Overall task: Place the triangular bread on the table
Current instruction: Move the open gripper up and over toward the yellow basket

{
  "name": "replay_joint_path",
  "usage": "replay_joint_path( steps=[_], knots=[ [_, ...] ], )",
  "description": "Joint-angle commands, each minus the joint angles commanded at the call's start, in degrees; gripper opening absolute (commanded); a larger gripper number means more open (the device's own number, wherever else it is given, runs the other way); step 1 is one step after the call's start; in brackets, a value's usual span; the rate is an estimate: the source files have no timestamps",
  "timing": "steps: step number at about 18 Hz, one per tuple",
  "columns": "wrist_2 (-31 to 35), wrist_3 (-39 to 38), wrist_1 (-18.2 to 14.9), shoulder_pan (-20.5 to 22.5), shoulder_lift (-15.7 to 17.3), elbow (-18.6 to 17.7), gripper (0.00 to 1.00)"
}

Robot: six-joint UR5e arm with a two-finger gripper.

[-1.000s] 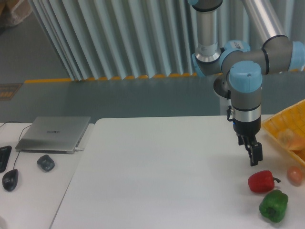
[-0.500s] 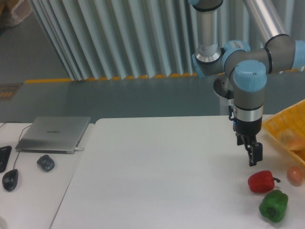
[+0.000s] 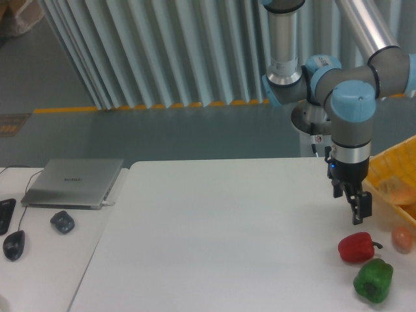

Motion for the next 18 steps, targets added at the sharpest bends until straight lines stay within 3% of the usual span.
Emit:
replay_joint_path(
  steps=[6, 9, 16, 18],
  knots=[
    [0.4, 0.8, -0.3, 2.2, 1.1, -0.1, 1.00],
    [0.7, 4.9, -0.7, 3.3, 1.4, -0.2, 1.00],
    [4.9, 7.4, -0.7, 5.7, 2.4, -4.0, 1.00],
    [5.3, 6.6, -2.3, 7.6, 2.6, -4.5, 1.00]
  ],
)
